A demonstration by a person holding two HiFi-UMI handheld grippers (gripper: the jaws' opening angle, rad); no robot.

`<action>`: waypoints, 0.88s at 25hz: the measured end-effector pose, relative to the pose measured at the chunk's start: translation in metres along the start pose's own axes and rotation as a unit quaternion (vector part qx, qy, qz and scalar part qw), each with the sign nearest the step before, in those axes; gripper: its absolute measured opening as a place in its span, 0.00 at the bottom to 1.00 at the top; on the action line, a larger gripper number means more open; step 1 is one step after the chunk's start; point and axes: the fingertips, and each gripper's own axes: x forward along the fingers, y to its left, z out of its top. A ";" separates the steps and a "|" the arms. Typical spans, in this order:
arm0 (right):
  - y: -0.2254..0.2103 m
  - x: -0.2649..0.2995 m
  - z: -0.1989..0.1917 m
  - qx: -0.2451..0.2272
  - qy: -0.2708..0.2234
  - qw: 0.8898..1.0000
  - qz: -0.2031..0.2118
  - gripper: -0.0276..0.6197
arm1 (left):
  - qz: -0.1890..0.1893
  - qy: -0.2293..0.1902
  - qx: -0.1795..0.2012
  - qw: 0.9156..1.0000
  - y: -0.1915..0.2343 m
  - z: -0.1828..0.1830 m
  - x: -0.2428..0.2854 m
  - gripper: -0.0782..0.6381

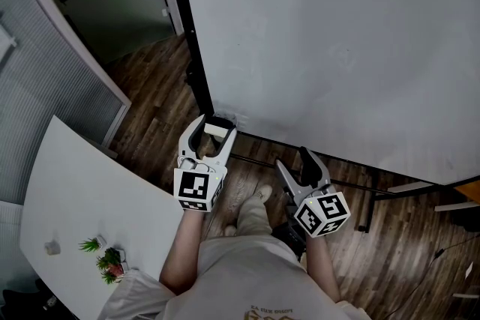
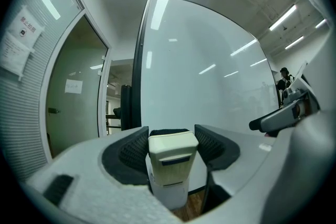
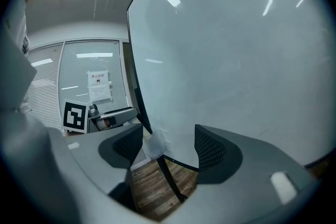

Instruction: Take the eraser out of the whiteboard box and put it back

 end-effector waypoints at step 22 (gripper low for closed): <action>0.014 -0.004 0.004 -0.009 -0.009 1.000 0.011 0.52 | -0.002 -0.023 0.007 1.000 -0.006 0.022 -0.018 0.49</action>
